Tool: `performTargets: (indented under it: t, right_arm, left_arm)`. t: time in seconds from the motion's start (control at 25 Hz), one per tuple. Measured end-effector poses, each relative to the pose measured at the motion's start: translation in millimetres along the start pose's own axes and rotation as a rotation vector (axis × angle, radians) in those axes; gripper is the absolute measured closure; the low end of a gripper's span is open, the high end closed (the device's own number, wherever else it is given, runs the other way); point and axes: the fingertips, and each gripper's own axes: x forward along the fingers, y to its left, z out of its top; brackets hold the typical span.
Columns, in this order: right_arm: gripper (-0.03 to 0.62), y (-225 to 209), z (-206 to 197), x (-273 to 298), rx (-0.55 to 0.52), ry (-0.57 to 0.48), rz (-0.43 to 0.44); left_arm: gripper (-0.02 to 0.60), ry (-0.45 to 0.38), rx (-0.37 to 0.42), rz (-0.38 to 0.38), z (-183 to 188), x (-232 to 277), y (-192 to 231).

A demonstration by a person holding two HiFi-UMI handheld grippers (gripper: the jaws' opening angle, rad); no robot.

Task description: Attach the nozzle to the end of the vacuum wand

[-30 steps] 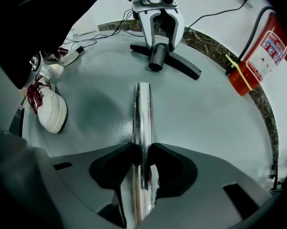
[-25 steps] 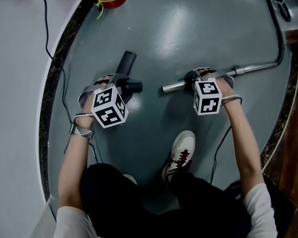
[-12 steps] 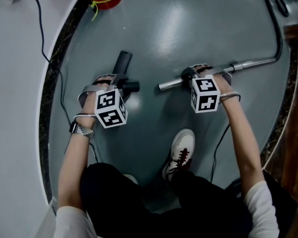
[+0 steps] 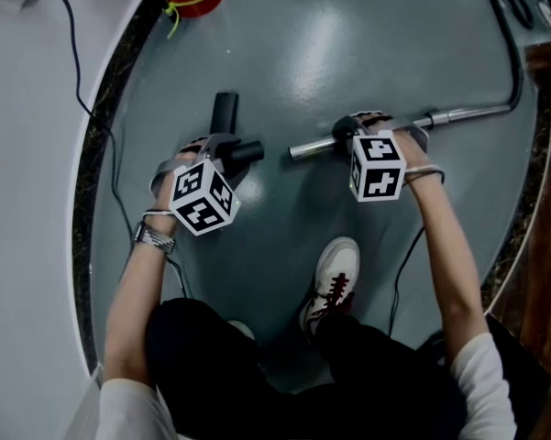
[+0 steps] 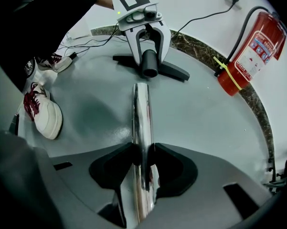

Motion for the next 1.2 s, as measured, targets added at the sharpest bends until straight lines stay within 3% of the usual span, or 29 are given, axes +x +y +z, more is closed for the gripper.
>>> performTargets:
  t: [0.24,0.44,0.56,0.84,1.2]
  right_arm:
    - [0.437,-12,4,-14,0.007,-0.023,-0.037]
    - [0.437,-17,6,-22,0.012,-0.033,-0.051]
    - [0.437,-20,9,-27,0.018,-0.038,-0.058]
    - [0.437,-28,26,-42,0.008,-0.088,-0.091]
    - [0.437,-26,30,-48,-0.001,-0.079,-0.092]
  left_arm:
    - [0.387,-0.066,-0.051,-0.019,14,-4,-4]
    - [0.388,-0.204,-0.165,-0.030,34,-14,-3]
    - [0.388,-0.261,-0.188,-0.038,46,-18,-3]
    - [0.388,-0.284,-0.191,-0.051,57,-22,-3]
    - [0.388,-0.312,-0.184,-0.046,64,-36,0]
